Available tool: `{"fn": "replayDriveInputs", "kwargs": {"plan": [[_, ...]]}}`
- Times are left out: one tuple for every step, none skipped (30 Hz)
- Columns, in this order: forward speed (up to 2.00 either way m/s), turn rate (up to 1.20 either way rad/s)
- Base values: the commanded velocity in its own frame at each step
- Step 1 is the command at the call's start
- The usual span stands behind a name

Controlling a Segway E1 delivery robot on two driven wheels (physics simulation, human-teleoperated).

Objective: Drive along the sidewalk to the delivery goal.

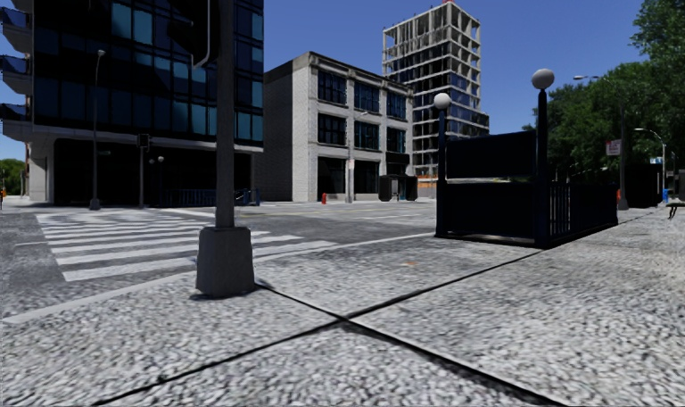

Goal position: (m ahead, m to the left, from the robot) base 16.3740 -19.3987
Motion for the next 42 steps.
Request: {"fn": "replayDriveInputs", "kwargs": {"plan": [[1.73,-0.96],[1.73,-0.96],[1.73,-0.96],[1.73,-0.96],[1.73,-0.96],[1.73,-0.96],[1.73,-0.96],[1.73,-0.96],[1.73,-0.95],[1.73,-0.95],[1.73,-0.95],[1.73,-0.95],[1.73,-0.95],[1.73,-0.95],[1.73,-0.92],[1.73,-0.89],[1.73,-0.74],[1.73,-0.31],[1.73,-0.31],[1.73,-0.12],[1.73,-0.03],[1.73,-0.01],[1.73,0.0],[1.73,0.0],[1.73,0.0],[1.73,0.0],[1.73,0.0],[1.73,0.0],[1.73,0.0],[1.73,0.0],[1.73,-0.03],[1.73,-0.49],[1.73,-0.68],[1.73,-0.85],[1.73,-0.95],[1.73,-1.0],[1.73,-1.0],[1.73,-1.03],[1.73,-1.03],[1.73,-1.03],[1.73,-0.95],[1.73,-0.19]]}}
